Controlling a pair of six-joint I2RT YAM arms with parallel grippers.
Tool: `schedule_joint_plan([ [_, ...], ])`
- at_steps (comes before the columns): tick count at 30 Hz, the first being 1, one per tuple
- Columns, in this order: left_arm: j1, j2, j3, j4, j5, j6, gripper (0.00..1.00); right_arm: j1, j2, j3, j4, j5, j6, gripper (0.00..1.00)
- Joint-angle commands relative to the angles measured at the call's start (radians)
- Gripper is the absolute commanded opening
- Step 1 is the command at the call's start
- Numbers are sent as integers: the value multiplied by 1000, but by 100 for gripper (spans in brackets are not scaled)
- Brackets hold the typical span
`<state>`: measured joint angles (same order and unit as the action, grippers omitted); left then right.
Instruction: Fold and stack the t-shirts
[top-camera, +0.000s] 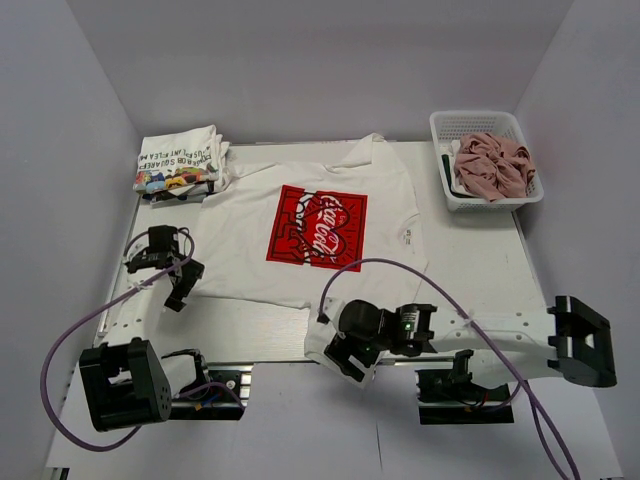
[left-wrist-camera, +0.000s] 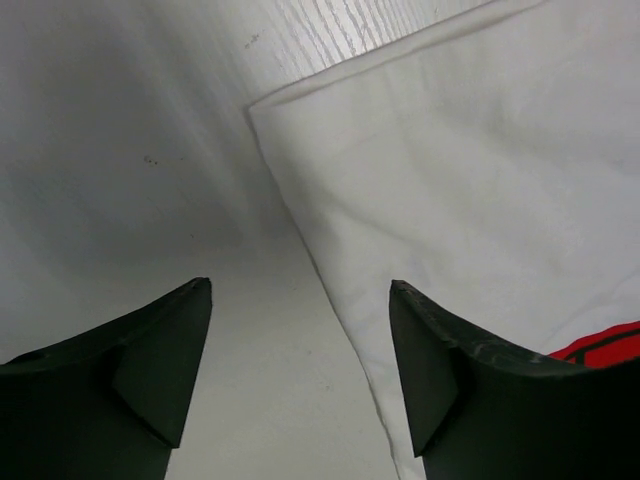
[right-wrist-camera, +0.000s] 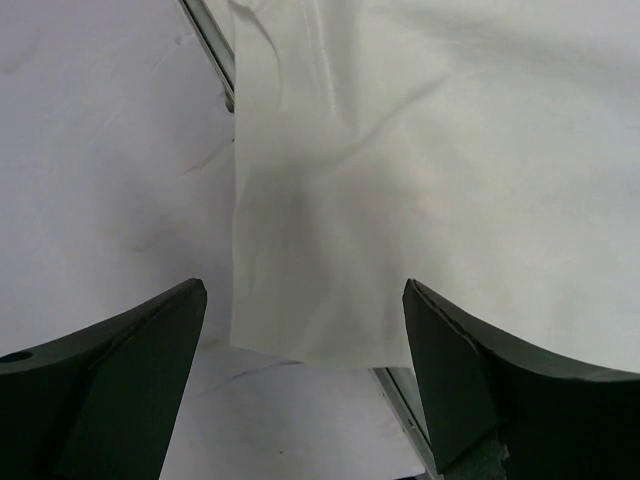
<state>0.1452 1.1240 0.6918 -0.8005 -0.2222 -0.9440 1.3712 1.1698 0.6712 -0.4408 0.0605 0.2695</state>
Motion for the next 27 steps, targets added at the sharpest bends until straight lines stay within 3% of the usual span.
schedule_joint_plan([
  [1,5,8,-28,36,15,-12,80,20,79,24,31,21,-49,84],
  [12,5,135,-98,161,35,-12,69,109,281,54,39,65,-13,76],
  [20,5,169,-98,193,3,-12,55,143,304,74,13,130,23,57],
  [23,5,178,-75,193,3,-12,48,149,309,80,5,162,48,44],
  [24,5,178,-75,193,3,-12,46,147,312,82,7,167,60,28],
  [27,5,162,-52,167,3,-1,49,146,326,88,-9,177,76,16],
])
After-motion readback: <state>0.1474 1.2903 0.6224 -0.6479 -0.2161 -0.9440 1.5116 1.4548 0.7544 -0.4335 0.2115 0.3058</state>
